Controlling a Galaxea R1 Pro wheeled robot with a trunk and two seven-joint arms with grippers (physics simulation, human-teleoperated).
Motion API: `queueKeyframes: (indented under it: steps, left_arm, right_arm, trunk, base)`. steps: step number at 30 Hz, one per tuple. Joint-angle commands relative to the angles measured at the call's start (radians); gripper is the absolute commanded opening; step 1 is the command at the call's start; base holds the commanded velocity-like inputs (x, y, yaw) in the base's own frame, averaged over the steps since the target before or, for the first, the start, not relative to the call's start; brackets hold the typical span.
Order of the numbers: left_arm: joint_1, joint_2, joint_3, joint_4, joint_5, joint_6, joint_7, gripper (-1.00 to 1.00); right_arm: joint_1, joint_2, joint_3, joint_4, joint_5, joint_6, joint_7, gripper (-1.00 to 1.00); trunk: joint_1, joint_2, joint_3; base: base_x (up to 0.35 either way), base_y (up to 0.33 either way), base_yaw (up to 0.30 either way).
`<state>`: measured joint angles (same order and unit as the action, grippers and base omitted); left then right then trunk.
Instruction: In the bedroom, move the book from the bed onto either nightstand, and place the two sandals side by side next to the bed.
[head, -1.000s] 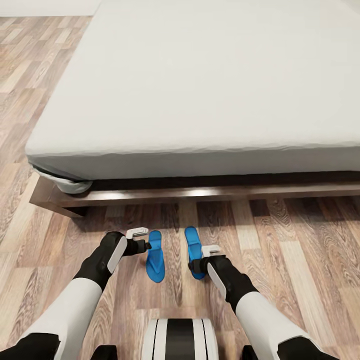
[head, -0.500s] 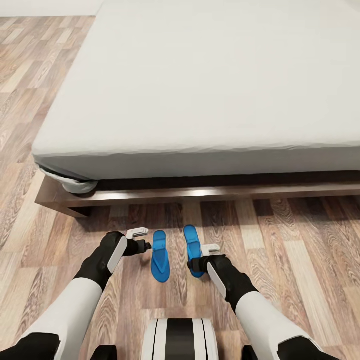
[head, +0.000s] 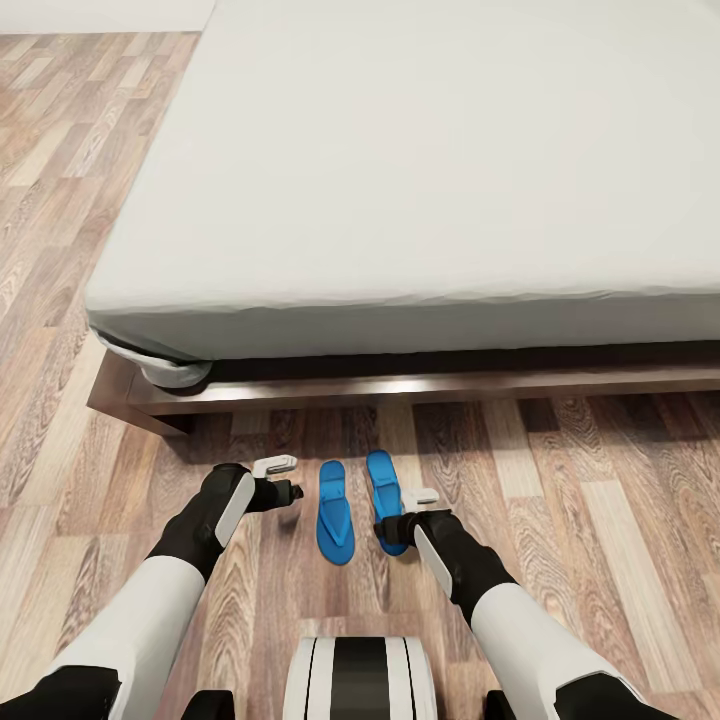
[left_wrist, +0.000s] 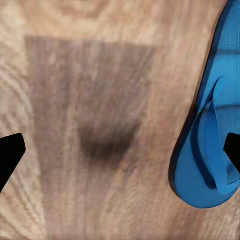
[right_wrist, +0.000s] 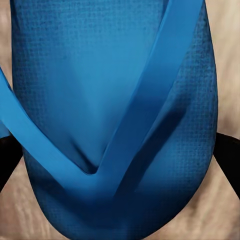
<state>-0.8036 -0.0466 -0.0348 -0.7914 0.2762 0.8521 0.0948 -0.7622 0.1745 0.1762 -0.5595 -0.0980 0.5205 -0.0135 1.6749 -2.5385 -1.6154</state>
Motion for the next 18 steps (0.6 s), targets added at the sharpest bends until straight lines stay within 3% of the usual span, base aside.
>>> queueKeyframes:
  steps: [1, 5, 18]
  left_arm:
    - [0.0, 0.0, -0.002, -0.001, 0.011, 0.004, 0.01, 1.0]
    - [0.0, -0.002, -0.002, -0.002, 0.011, 0.003, 0.01, 1.0]
    - [0.0, -0.004, -0.001, -0.003, 0.012, 0.004, 0.009, 1.0]
  right_arm:
    - [0.0, 0.0, 0.001, -0.001, -0.01, 0.004, -0.003, -1.0]
    - [0.0, 0.0, 0.003, 0.0, -0.009, 0.004, -0.002, -1.0]
    - [0.0, 0.0, 0.003, 0.0, -0.009, 0.004, -0.002, -1.0]
  trunk:
    - [0.0, 0.0, -0.004]
    - [0.002, -0.001, -0.02]
    - [0.003, -0.002, -0.024]
  base:
    - [0.0, 0.001, 0.0]
    - [0.0, 0.0, 0.0]
    - [0.0, 0.068, 0.0]
